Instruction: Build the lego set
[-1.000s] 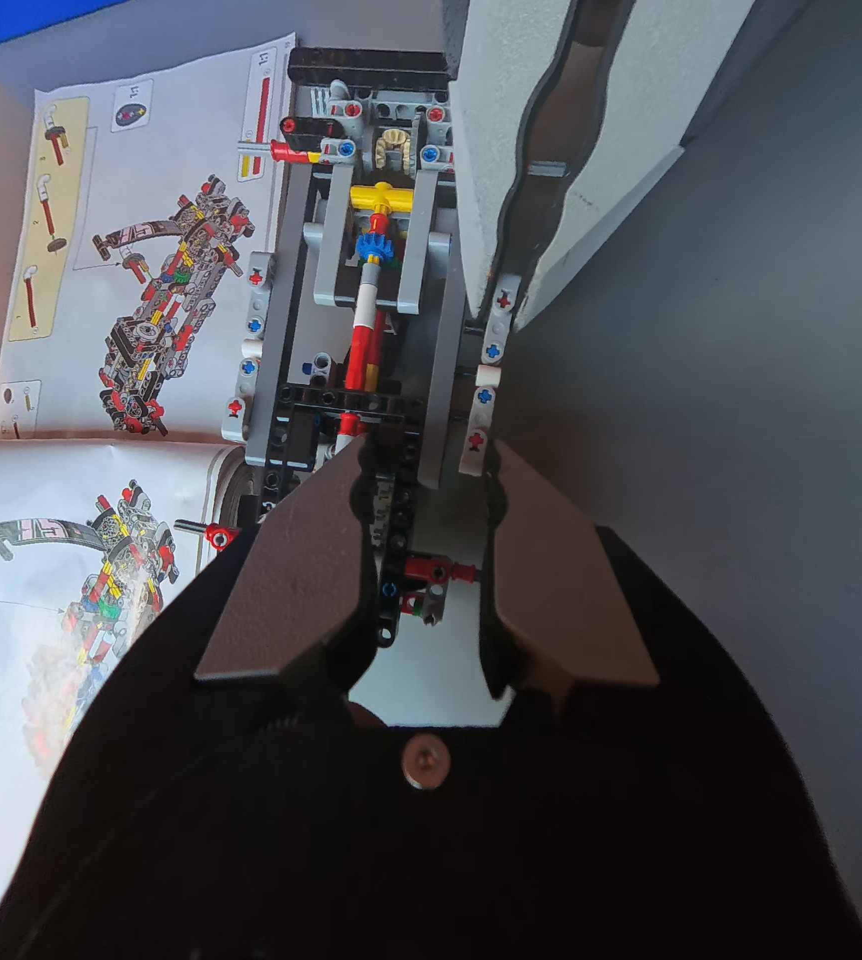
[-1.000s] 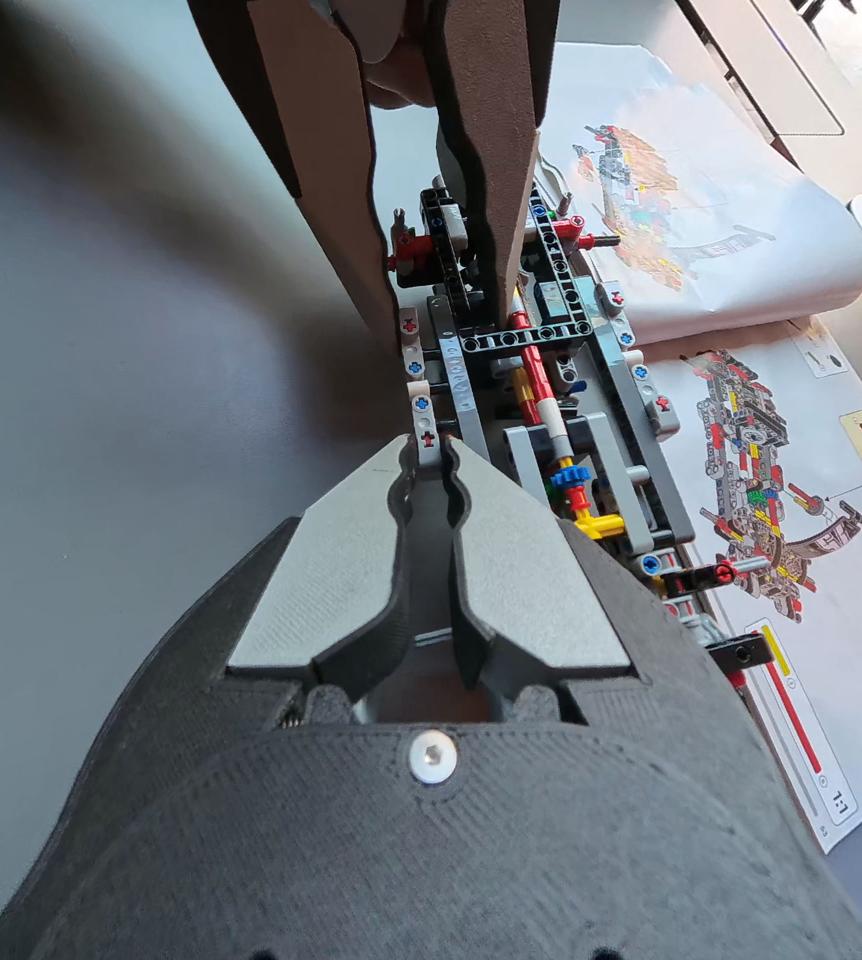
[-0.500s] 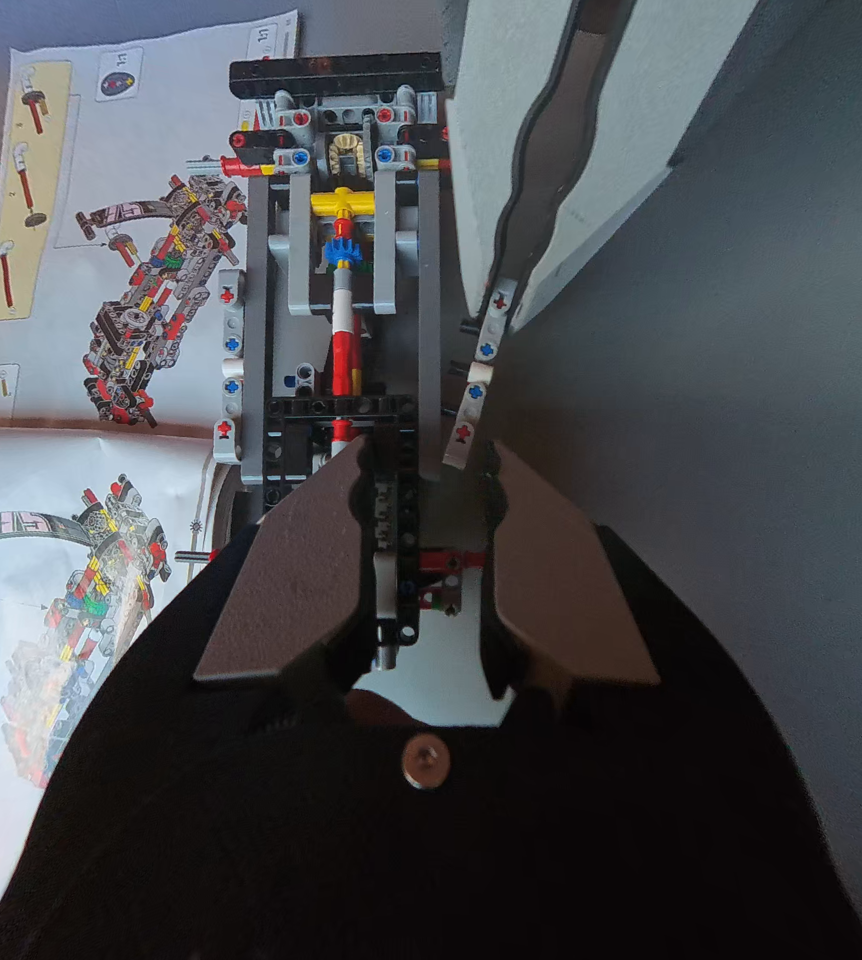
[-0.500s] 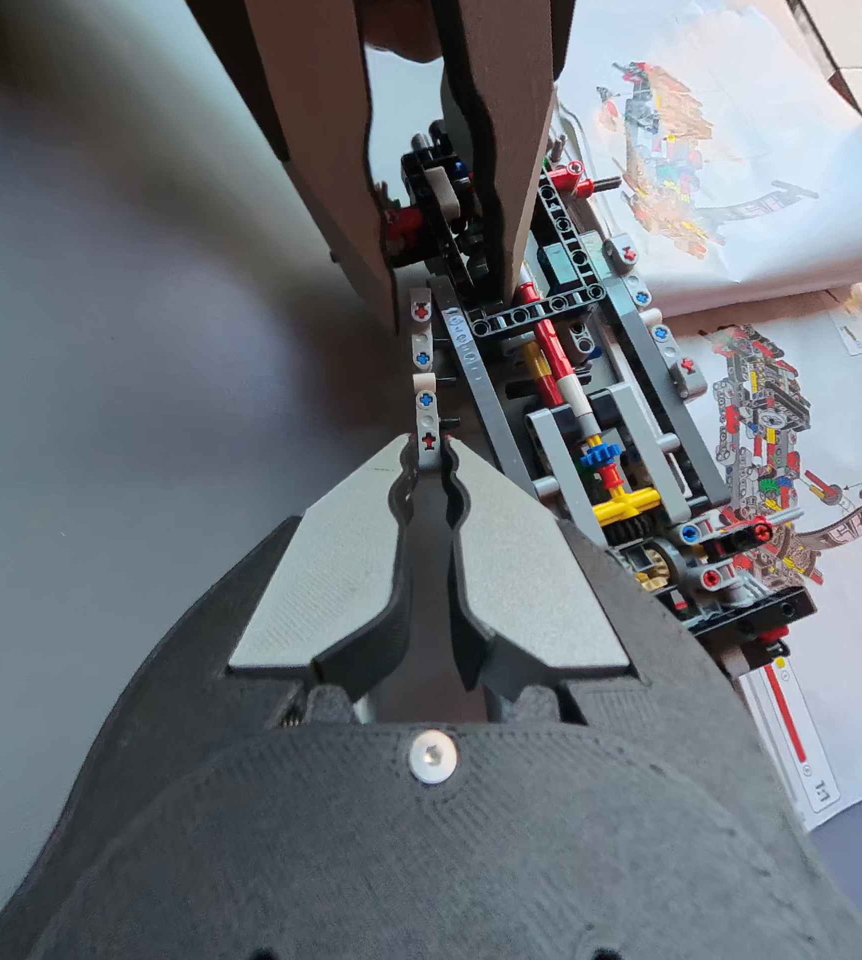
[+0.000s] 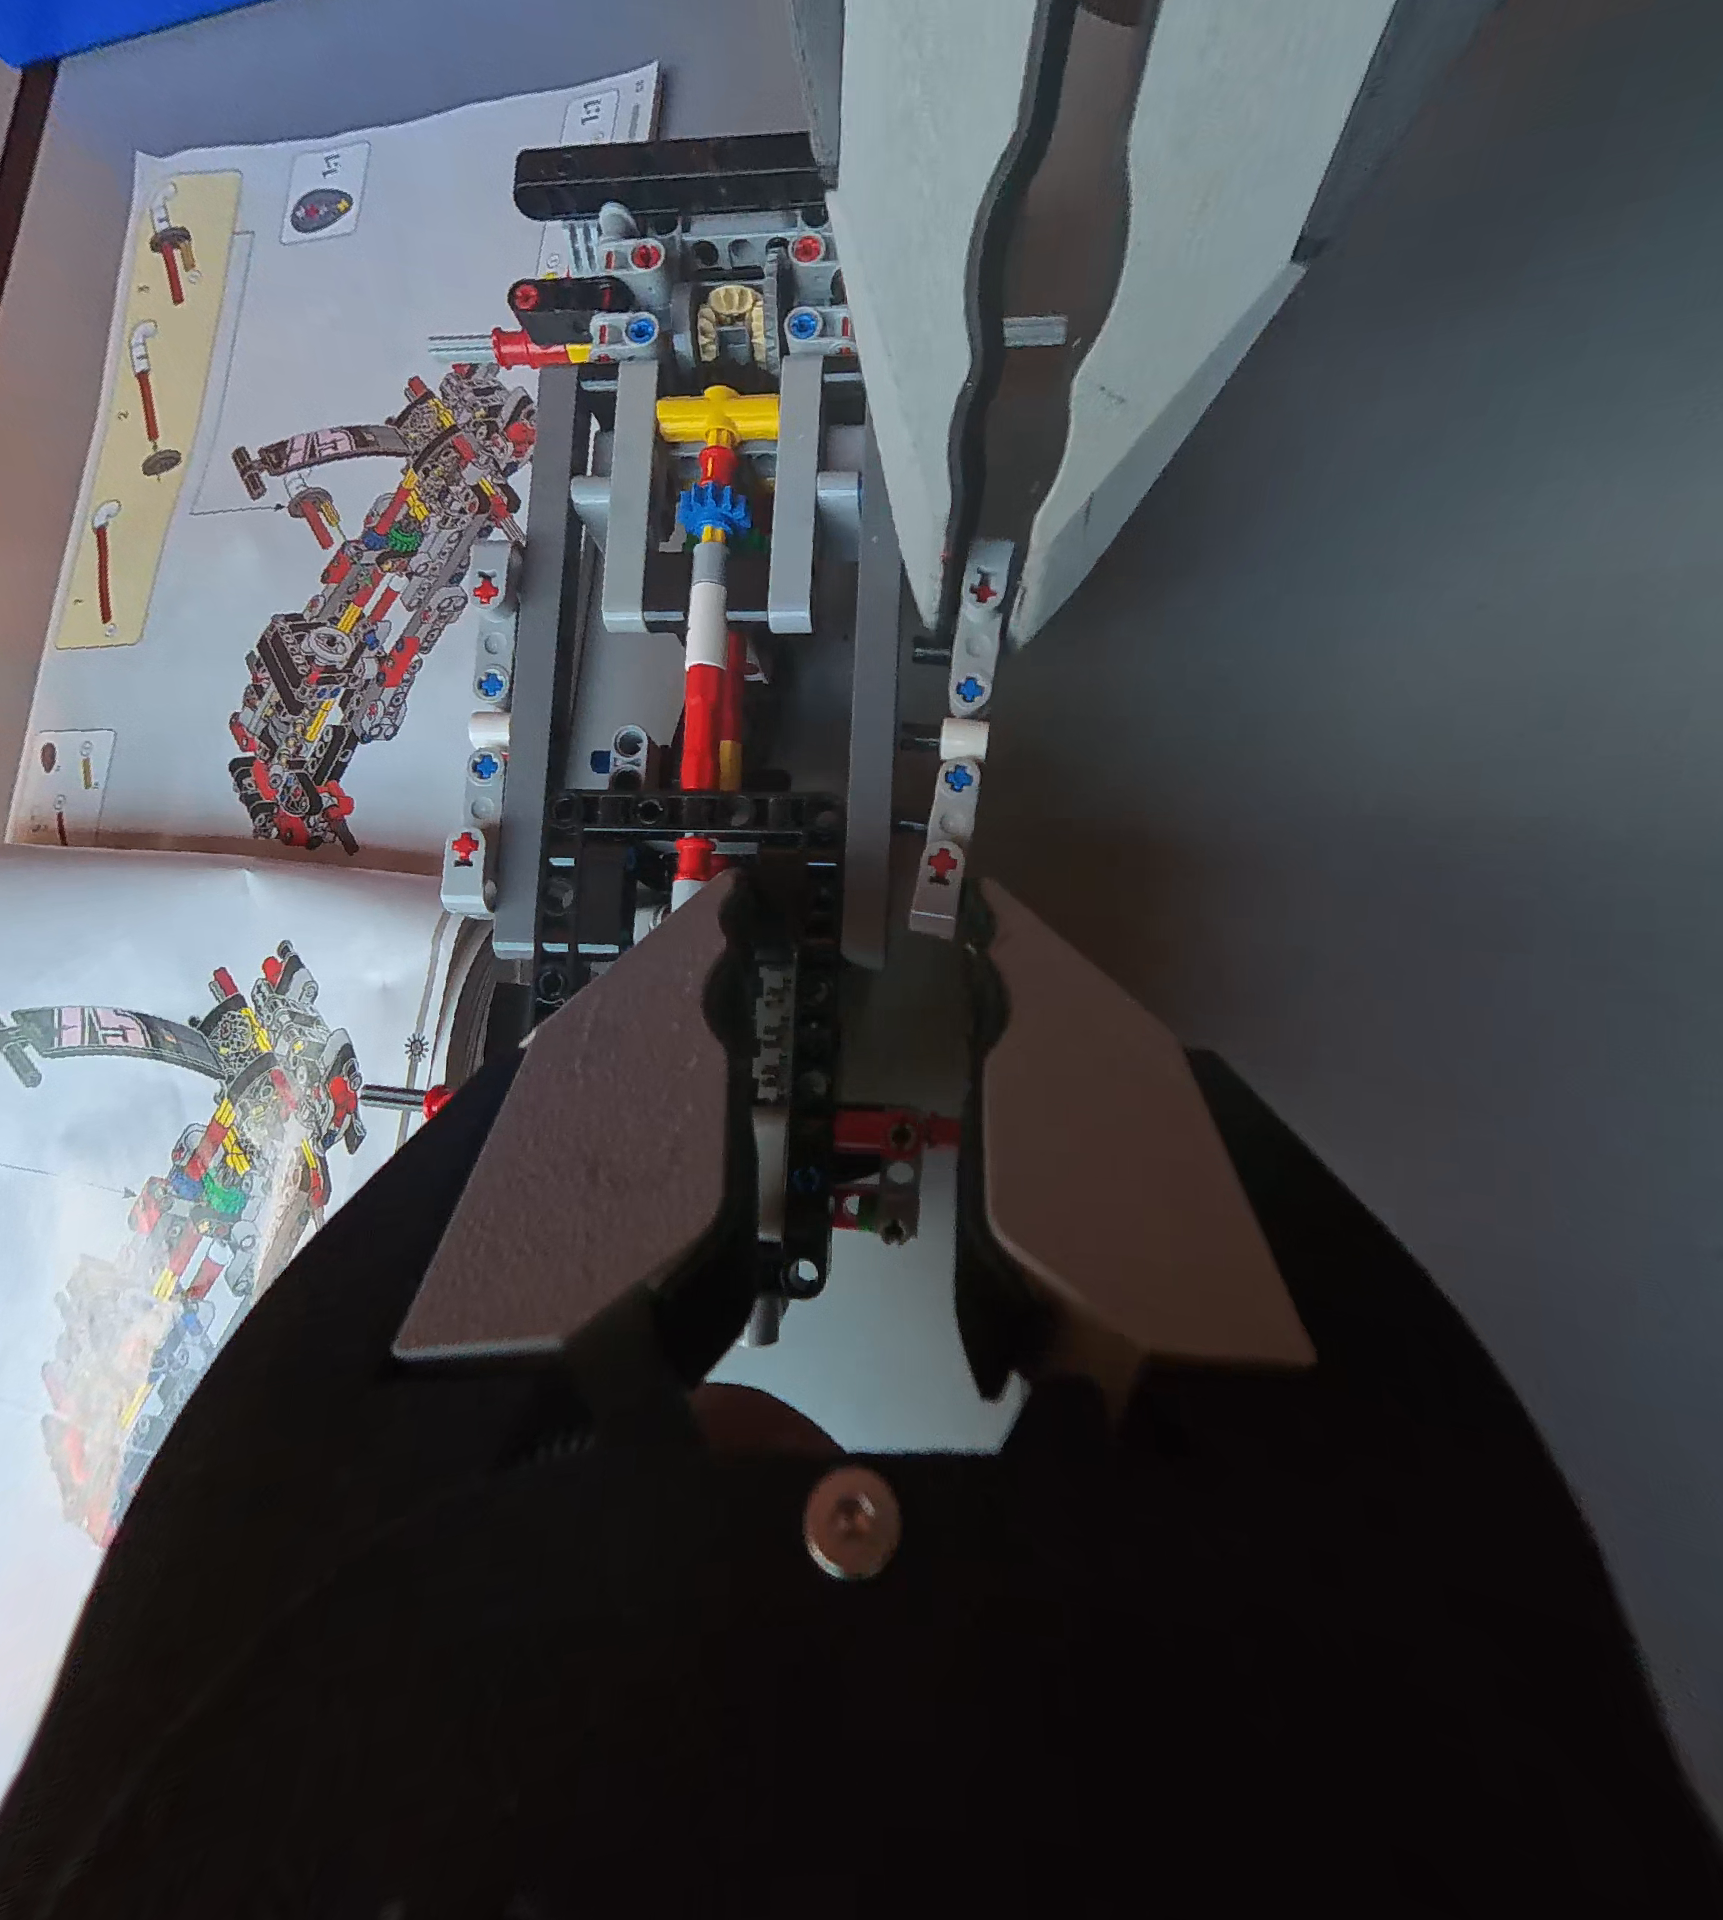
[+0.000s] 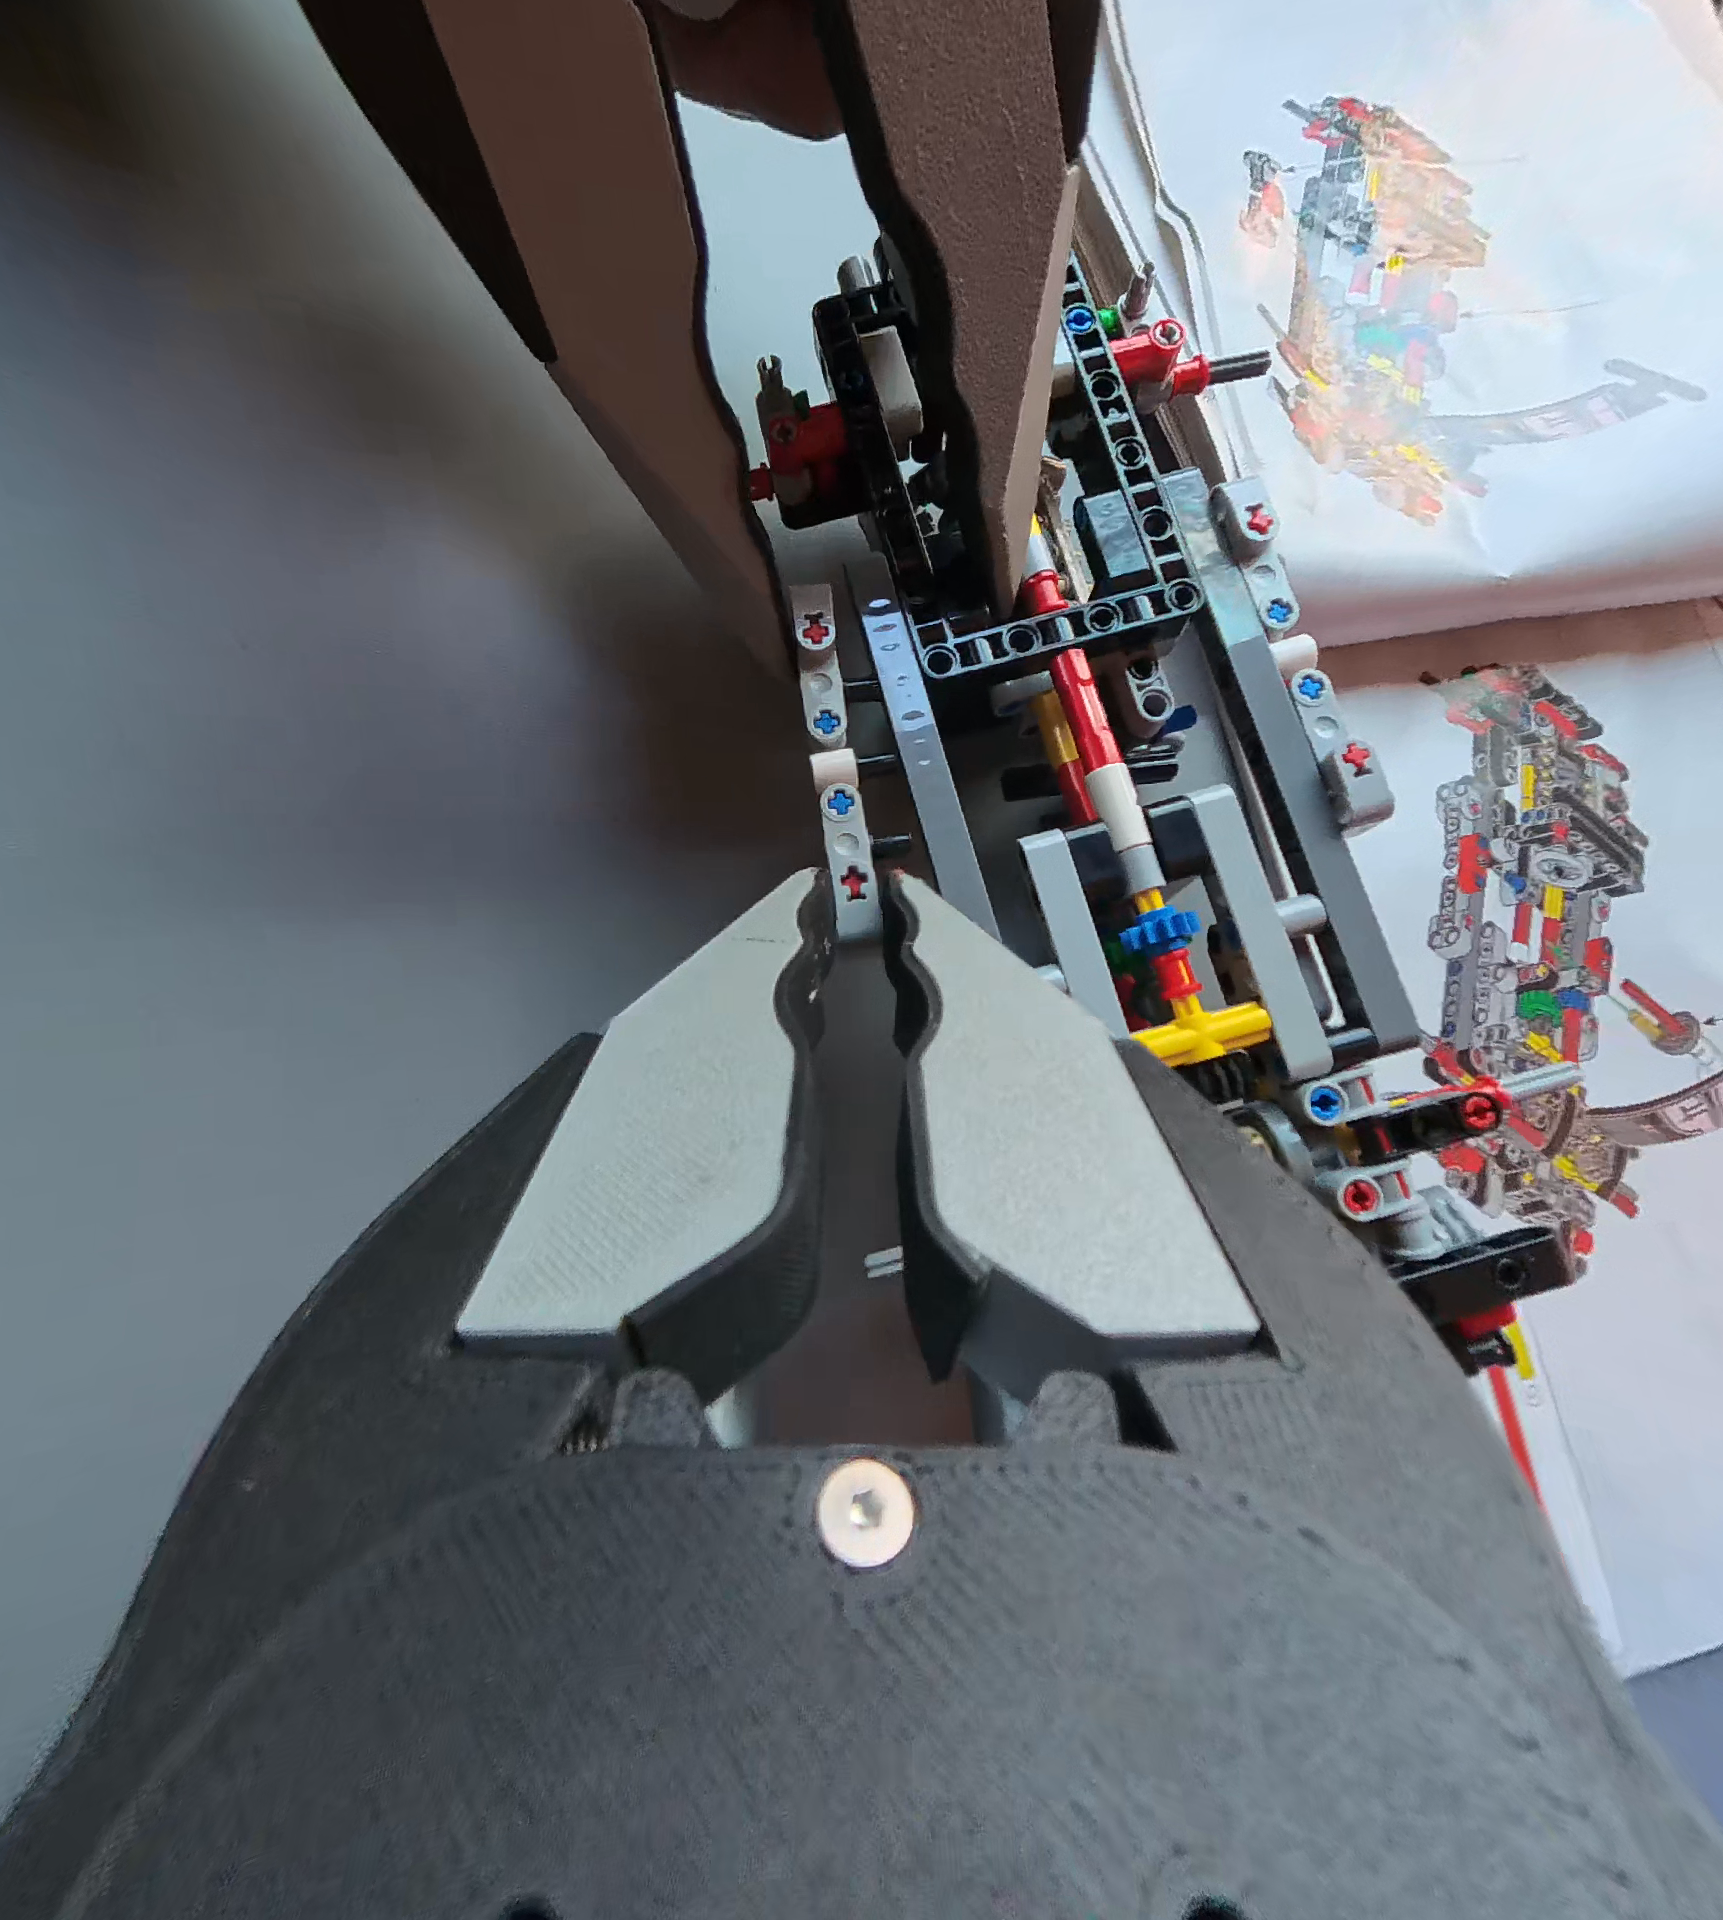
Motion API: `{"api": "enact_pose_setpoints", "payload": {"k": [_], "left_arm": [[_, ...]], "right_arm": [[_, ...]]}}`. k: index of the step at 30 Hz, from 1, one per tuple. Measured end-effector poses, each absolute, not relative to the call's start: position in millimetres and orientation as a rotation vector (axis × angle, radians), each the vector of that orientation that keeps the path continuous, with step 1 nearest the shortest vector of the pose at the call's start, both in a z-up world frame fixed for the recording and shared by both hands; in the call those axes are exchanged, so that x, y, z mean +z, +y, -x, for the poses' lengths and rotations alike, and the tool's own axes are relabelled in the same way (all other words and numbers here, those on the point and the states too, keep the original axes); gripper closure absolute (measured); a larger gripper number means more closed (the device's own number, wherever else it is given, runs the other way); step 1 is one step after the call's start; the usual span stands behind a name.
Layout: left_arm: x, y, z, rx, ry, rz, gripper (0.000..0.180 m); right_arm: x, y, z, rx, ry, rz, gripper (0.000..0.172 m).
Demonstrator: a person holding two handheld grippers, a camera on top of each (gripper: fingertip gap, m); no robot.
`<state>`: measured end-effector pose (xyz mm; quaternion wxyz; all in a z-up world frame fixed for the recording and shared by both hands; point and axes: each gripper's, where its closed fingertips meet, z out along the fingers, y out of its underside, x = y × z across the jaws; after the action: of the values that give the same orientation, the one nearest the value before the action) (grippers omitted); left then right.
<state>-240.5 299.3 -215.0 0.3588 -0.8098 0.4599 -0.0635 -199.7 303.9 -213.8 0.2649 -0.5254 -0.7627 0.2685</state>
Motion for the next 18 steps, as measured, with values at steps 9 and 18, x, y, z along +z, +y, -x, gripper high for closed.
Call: {"api": "enact_pose_setpoints", "payload": {"k": [9, 18], "left_arm": [[-215.7, 299.4, 241.0, -0.131, 1.202, 2.082, 0.143], [-215.6, 299.1, 240.2, -0.120, 1.207, 2.079, 0.144]], "right_arm": [[-212.5, 308.2, 200.7, 0.572, -2.014, 1.341, 0.163], [-218.6, 310.9, 200.5, 0.485, -1.985, 1.357, 0.163]]}}
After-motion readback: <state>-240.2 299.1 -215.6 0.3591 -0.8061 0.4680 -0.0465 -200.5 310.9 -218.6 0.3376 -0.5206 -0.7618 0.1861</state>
